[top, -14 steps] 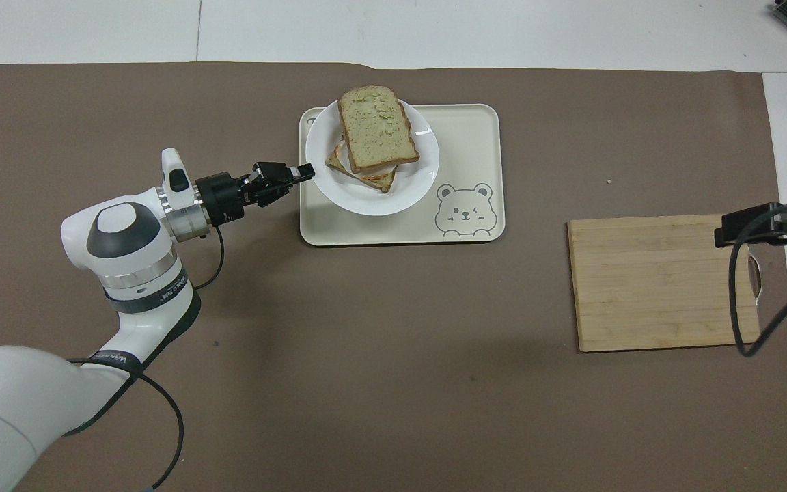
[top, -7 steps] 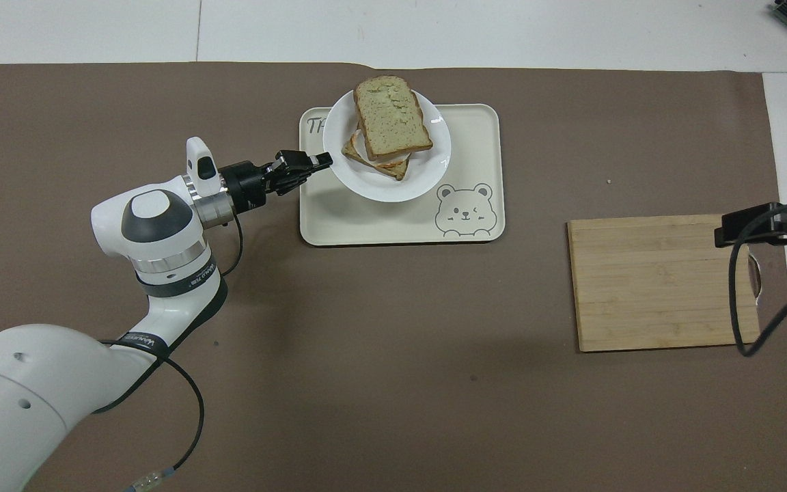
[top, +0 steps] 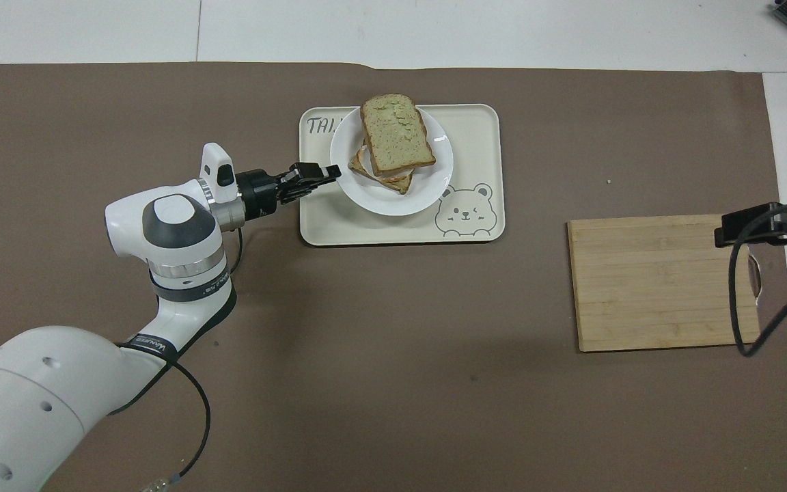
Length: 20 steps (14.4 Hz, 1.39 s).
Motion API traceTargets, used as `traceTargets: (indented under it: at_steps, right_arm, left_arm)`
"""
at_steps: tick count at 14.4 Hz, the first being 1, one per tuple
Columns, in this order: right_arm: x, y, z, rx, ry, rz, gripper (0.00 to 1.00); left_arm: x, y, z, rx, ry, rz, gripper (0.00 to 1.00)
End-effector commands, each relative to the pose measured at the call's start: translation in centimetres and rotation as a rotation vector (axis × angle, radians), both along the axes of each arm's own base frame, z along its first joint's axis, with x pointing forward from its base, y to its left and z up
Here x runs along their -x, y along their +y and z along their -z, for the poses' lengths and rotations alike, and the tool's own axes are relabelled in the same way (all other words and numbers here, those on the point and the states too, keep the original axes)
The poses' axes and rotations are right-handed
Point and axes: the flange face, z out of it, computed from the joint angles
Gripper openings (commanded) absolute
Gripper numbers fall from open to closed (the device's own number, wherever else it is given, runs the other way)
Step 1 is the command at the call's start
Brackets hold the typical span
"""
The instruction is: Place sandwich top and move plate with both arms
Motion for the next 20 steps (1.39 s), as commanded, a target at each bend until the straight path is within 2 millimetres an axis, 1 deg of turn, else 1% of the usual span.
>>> traceTargets:
  at_steps: [1, 2, 3, 4, 5, 6, 8, 9, 12, 13, 14, 16, 17, 18, 19, 20]
  right_arm:
    - [0.0, -0.2, 0.0, 0.001, 0.009, 0.007, 1.00]
    - [0.0, -0.2, 0.0, 0.001, 0.009, 0.007, 1.00]
    - [0.0, -0.2, 0.0, 0.001, 0.009, 0.007, 1.00]
    - [0.0, -0.2, 0.0, 0.001, 0.009, 0.007, 1.00]
    - [0.0, -0.2, 0.0, 0.001, 0.009, 0.007, 1.00]
    - [0.0, -0.2, 0.0, 0.001, 0.009, 0.007, 1.00]
    - [0.0, -0.2, 0.0, 0.001, 0.009, 0.007, 1.00]
    - [0.0, -0.2, 0.0, 0.001, 0.009, 0.007, 1.00]
    - [0.0, -0.2, 0.0, 0.001, 0.009, 0.007, 1.00]
    - [0.0, -0.2, 0.0, 0.001, 0.009, 0.007, 1.00]
    - [0.0, -0.2, 0.0, 0.001, 0.009, 0.007, 1.00]
    - [0.0, -0.2, 0.0, 0.001, 0.009, 0.007, 1.00]
    - [0.0, -0.2, 0.0, 0.001, 0.009, 0.007, 1.00]
    - [0.0, -0.2, 0.0, 0.001, 0.009, 0.007, 1.00]
    - [0.0, -0.2, 0.0, 0.001, 0.009, 0.007, 1.00]
    - [0.0, -0.2, 0.0, 0.001, 0.009, 0.007, 1.00]
  left_arm:
    - [-0.4, 0.7, -0.6, -0.058, -0.021, 0.021, 0.93]
    - [-0.6, 1.2, -0.8, -0.068, -0.020, 0.027, 0.98]
    - [-0.8, 1.4, -1.6, -0.092, -0.032, 0.037, 1.00]
    - [-1.0, 2.1, -2.9, -0.143, -0.063, 0.054, 1.00]
    - [-1.3, 3.5, -4.7, -0.190, -0.087, 0.039, 1.00]
    - [-1.3, 4.2, -6.2, -0.200, -0.089, 0.027, 1.00]
    - [-1.2, 5.1, -9.6, -0.228, -0.108, 0.023, 1.00]
    - [-1.3, 5.8, -11.0, -0.243, -0.115, 0.019, 1.00]
    - [-1.1, 7.0, -15.8, -0.316, -0.108, 0.021, 1.00]
    - [-1.0, 7.6, -17.6, -0.363, -0.099, 0.052, 1.00]
    - [-1.0, 8.7, -19.3, -0.421, -0.087, 0.087, 1.00]
    - [-1.3, 10.4, -24.0, -0.584, -0.081, 0.202, 1.00]
    - [-1.4, 11.5, -26.9, -0.685, -0.084, 0.260, 1.00]
    - [-1.2, 12.2, -29.5, -0.788, -0.089, 0.322, 1.00]
    - [-0.8, 12.6, -31.1, -0.862, -0.074, 0.371, 1.00]
    - [-0.4, 13.3, -32.1, -0.906, -0.054, 0.394, 1.00]
